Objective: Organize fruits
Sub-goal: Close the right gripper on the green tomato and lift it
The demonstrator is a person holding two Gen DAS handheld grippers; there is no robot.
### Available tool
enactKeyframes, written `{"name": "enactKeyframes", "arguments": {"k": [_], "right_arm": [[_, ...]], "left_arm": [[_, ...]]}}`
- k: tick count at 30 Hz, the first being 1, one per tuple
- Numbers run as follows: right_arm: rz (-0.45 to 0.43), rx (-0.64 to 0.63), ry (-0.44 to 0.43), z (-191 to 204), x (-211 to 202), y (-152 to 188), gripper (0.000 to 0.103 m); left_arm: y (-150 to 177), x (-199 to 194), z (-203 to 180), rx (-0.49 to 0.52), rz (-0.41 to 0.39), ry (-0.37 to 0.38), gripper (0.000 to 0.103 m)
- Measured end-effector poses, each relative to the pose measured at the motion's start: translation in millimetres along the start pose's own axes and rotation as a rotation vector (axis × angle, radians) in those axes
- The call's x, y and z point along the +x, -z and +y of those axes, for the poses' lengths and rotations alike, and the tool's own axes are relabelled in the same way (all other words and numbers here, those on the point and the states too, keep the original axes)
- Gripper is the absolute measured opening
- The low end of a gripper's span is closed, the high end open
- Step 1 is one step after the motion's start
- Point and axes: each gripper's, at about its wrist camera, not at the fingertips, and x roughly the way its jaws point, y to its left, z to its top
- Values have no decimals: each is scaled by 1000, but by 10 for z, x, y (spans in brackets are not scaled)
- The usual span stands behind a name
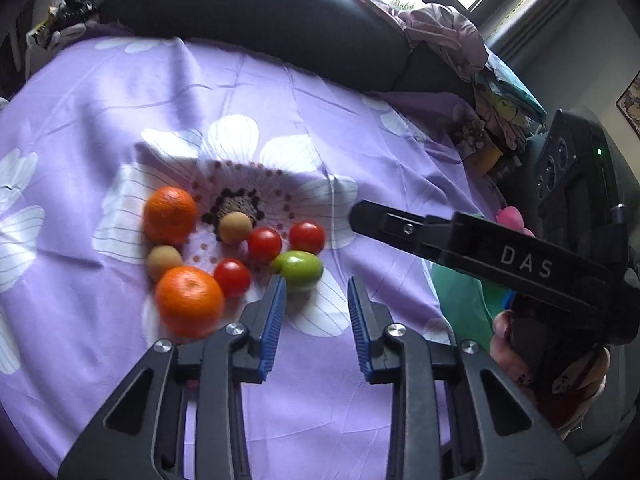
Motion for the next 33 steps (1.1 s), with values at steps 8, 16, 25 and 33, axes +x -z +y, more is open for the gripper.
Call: {"name": "enactKeyframes", "arguments": {"k": [8,16,25,33], "right_arm": [[120,27,-17,-97,478,55,53],[190,34,-73,-134,737,88,49],[176,8,-71,-109,725,164,41],[117,-8,-72,-68,435,213,38]], "left_arm": [[-3,370,-95,20,29,-68,29],[-41,453,-10,20,33,-104,29],[6,545,28,0,48,-94,30],[66,305,-234,100,-25,-83,31]]}}
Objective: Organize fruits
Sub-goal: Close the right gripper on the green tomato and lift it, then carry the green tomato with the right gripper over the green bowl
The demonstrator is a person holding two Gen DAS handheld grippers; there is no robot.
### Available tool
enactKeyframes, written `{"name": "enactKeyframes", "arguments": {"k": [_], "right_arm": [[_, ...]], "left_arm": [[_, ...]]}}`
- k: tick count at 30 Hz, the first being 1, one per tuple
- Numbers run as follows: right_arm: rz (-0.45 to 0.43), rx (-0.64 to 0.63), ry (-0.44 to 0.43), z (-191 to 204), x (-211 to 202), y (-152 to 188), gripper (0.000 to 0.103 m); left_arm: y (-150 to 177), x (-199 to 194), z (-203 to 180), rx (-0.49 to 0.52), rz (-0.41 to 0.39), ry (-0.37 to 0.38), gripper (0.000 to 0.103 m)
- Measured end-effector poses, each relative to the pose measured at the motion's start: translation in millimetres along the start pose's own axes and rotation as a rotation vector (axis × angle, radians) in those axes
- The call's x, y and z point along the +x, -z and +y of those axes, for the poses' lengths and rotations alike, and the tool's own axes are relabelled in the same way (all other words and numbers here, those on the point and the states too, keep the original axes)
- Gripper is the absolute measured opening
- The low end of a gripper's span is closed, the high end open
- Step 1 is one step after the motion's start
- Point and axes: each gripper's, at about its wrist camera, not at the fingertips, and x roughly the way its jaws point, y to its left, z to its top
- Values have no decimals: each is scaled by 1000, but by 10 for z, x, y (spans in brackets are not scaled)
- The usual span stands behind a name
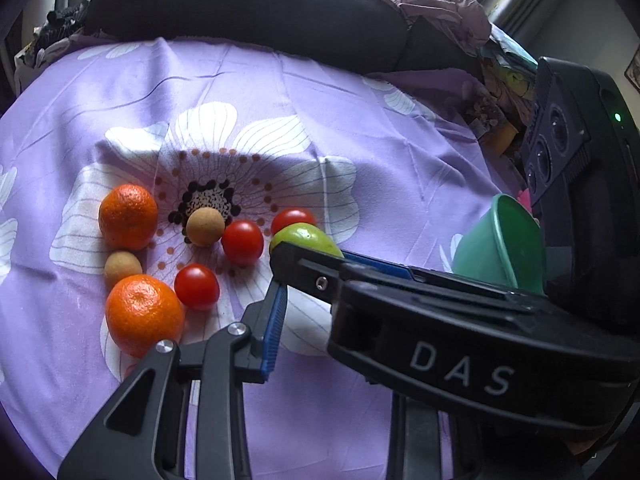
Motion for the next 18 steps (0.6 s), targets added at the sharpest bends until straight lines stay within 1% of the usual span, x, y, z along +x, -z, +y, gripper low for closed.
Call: {"name": "enactKeyframes", "arguments": {"k": [3,7,11,14,18], "right_arm": [[-65,-13,6,43,-230,41,38],[-139,-24,28,69,-536,77,38],[-233,-53,57,99,-848,142,38],[-286,-61,77,83,-1050,169,38],[-353,-61,105,8,-1291,201,38]], "left_arm": [[-12,-129,-147,50,-29,22,31],[-29,-278,-370,111,-79,46,31],[-45,-421,-582,178,-122,67,31],[-70,-485,-747,219,-150,90,31],[-100,-500,-980,274,-167,118,31]]}}
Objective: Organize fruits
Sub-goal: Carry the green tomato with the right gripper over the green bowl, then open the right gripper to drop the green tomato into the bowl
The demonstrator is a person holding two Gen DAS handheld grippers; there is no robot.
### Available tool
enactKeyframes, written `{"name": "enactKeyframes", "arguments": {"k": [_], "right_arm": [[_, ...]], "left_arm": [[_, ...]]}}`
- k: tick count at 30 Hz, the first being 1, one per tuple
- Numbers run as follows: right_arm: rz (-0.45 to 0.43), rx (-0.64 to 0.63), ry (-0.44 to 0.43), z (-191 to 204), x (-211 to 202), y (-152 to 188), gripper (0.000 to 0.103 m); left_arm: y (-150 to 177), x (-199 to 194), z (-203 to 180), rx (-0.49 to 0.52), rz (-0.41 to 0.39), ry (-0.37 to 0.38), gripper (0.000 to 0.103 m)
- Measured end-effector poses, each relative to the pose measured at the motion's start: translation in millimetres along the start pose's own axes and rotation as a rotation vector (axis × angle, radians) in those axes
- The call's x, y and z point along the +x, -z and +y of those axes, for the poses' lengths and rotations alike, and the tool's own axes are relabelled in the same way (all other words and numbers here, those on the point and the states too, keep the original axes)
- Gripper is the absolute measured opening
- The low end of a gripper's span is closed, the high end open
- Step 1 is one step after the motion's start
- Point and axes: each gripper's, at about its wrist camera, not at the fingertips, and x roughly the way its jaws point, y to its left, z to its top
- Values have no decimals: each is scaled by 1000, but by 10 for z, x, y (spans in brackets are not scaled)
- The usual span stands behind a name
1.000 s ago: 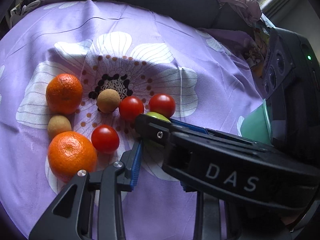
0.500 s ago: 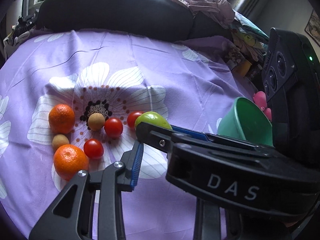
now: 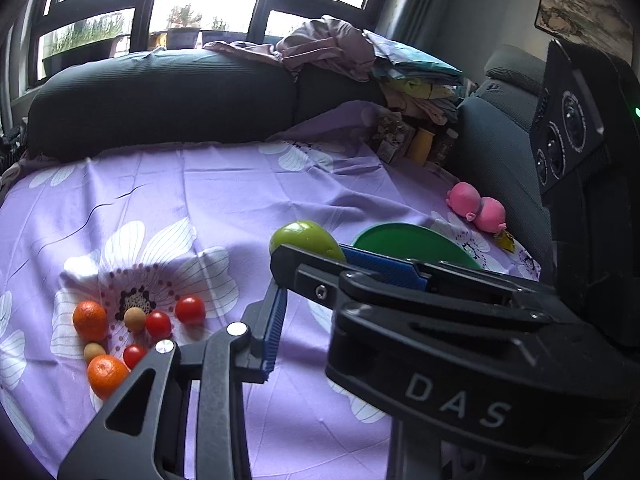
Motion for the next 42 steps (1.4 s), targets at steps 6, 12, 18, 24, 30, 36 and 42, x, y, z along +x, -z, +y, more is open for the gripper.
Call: {"name": "enactKeyframes", "arguments": {"k": [6,12,18,24,30,36,42], "right_arm": [[-72,37,67,-255,-297,-26,38],[-90,66,126,-564,-466,8,38],[-72,120,173,-902,-493,39,38],[-23,182,181,-1170,-394,83,38],[22,226,182,-1354,-300,135,38],[62,249,186,-1438,-227,159,38],[97,282,202,-1470,-196,169,38]], "left_arm": [[-91,166,-353,77,9,62,31],[-125,431,-663,119,56,123,31],[-120,747,-843,127,127,165,31],[-74,982,-922,121,190,173,31],[-31,1138,-940,103,236,174,31],[15,1229,-925,80,278,180,31],[16,1196,-906,53,293,189,30]]}}
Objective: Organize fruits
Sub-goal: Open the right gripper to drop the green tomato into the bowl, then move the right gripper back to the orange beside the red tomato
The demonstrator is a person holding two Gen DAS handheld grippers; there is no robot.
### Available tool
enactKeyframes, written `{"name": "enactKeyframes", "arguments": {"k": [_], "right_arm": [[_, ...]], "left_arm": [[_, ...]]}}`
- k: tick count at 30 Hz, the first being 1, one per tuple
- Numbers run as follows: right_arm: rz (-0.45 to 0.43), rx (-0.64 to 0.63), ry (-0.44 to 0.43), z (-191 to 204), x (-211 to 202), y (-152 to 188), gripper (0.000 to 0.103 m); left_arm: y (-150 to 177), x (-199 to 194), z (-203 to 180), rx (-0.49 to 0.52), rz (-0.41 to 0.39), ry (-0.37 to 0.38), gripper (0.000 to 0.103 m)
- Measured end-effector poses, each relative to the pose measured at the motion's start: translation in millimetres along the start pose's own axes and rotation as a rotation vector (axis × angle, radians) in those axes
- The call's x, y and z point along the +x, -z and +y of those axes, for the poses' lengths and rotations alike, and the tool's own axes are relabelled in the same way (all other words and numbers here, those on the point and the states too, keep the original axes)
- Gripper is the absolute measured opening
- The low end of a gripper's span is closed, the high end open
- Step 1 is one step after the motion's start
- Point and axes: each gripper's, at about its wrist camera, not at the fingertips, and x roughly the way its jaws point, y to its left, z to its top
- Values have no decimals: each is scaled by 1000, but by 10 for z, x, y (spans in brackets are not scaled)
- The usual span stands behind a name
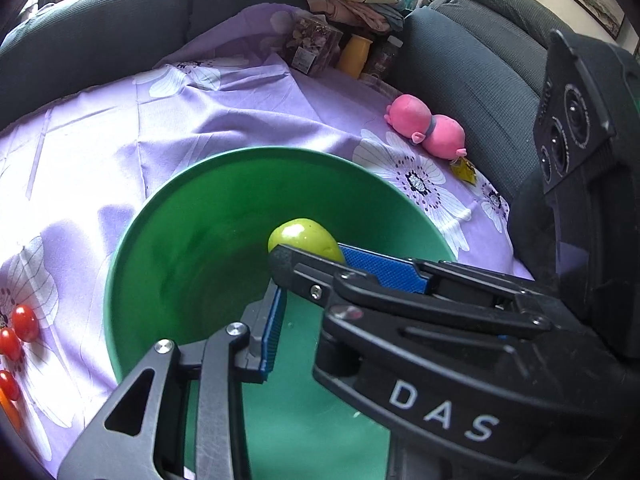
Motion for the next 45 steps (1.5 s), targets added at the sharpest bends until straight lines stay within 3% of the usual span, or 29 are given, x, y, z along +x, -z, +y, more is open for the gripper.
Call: {"name": "enactKeyframes", "arguments": {"k": [4,8,11,16,18,24,28,33,37,45], "right_arm": [[-7,23,-23,31,-56,-8,41],[-79,3,-37,159,-213,-3,58],[-156,-15,-25,311,-357,15,61],[-256,-97,-93,695,-507,50,63],[-264,-118,-116,868,-520,80,63],[-217,-73,-286,1211,-363,171,63],[-139,-56,-321,1423,-173,228,63],[-45,-115,-263,1671,130,309,63],[19,-183,-181,1888,356,412,63],[156,-309,-200,2371,738,732,59]], "left_arm": [[20,-237,6,5,-25,12,37],[85,-677,79,15,-122,-19,64],[154,-1037,239,-13,-181,-43,67],[372,-1616,686,-113,-273,-130,70],[476,-1832,896,-165,-315,-163,76],[825,-2309,1574,-350,-377,-283,80],[1071,-2423,1969,-433,-359,-359,80],[1352,-2438,2335,-532,-370,-385,80],[1420,-2292,2463,-555,-309,-399,80],[1523,-2346,2544,-545,-334,-401,79]]}}
